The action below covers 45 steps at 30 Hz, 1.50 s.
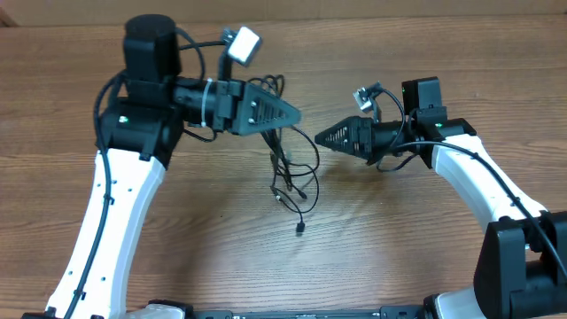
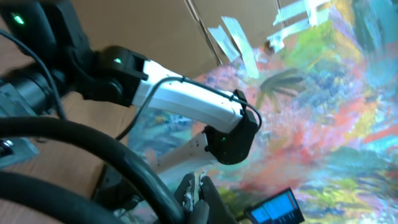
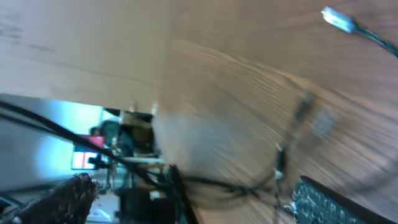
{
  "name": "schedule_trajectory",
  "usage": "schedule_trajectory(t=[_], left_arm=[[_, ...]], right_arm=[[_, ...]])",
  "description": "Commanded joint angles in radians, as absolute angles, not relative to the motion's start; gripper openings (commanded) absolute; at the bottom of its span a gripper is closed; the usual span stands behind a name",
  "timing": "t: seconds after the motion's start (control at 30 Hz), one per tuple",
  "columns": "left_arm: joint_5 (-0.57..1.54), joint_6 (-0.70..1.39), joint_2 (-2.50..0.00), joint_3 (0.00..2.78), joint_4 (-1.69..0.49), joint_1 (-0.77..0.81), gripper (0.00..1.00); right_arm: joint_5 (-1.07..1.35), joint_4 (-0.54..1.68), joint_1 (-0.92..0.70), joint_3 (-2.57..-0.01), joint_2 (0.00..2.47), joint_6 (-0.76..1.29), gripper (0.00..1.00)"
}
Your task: Untangle cables
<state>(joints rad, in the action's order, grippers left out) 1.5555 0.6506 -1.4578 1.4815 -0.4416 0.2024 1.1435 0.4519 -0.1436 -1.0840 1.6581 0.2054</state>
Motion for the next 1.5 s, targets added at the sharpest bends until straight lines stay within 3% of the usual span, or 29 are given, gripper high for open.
schedule_trajectory(t=[0.0,0.4,1.17,1.47], left_arm=[[1.541,0.624,-1.444,1.499,-0.442,0.226,0.04],[1.463,0.624,-1.444,1.499,-0.445,0.230,0.04],[1.547,0.651,-1.444,1.499,-0.466,0.226,0.04],[1.579,0.957,-1.442,1.501,-0.133,0.201,0.04]], right_arm=[[1.267,0.365,-0.142,-1.079,1.652,0.368,1.00],[1.266,0.295,-0.280,-1.079,1.652,0.385,1.00],[0.552,0.390,-0.500,-1.079,1.652,0.386,1.00],[0.365,0.485,-0.500,-1.079,1.709,0.385,1.00]])
